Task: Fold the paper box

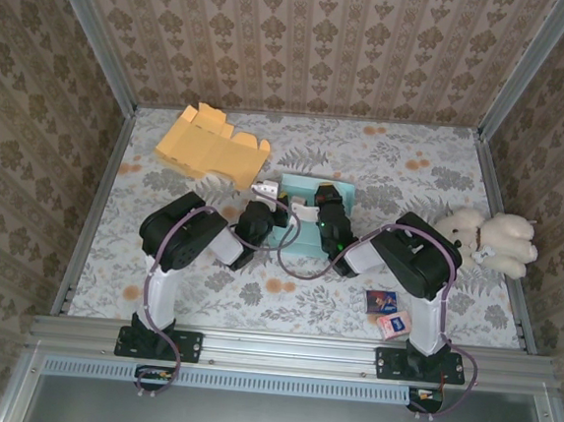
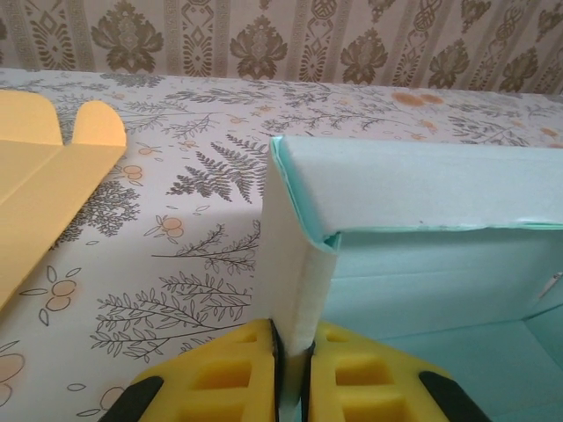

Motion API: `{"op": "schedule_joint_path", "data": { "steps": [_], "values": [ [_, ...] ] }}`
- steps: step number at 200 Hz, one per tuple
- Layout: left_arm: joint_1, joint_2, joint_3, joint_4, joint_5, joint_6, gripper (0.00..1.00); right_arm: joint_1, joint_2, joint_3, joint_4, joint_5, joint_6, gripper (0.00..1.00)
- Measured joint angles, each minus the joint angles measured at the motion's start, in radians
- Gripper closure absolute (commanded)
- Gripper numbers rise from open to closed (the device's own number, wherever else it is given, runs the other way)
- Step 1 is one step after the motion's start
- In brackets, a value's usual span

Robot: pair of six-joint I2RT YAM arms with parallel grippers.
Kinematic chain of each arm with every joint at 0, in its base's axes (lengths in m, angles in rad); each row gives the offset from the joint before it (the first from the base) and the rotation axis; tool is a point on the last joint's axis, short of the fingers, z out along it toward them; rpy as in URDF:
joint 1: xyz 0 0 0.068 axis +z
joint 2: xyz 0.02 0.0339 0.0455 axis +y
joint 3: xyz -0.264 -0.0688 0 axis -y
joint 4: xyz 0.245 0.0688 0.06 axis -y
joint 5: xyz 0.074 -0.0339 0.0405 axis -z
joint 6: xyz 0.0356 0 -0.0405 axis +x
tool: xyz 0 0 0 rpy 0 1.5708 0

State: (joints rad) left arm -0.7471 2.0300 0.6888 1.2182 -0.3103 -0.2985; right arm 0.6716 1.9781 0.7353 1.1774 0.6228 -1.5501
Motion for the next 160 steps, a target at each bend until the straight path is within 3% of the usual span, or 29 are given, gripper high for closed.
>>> {"op": "schedule_joint_path", "data": {
  "steps": [38,113,145,160],
  "values": [
    [-0.015,0.004,0.002,0.0,-0.06,0.014,1.0,0.017,0.012,0.0,0.024,0.024,0.0,0.94],
    [-0.066,0.007,0.005,-0.009,-0.277,0.031,1.0,0.02,0.025,-0.005,0.056,0.016,-0.002,0.94],
    [-0.074,0.007,0.013,-0.02,-0.309,0.027,1.0,0.02,0.025,-0.006,0.056,0.017,0.005,0.94],
    [-0.072,0.006,0.014,-0.021,-0.3,0.024,0.9,0.019,0.025,-0.006,0.057,0.018,0.013,0.94]
  ]
}}
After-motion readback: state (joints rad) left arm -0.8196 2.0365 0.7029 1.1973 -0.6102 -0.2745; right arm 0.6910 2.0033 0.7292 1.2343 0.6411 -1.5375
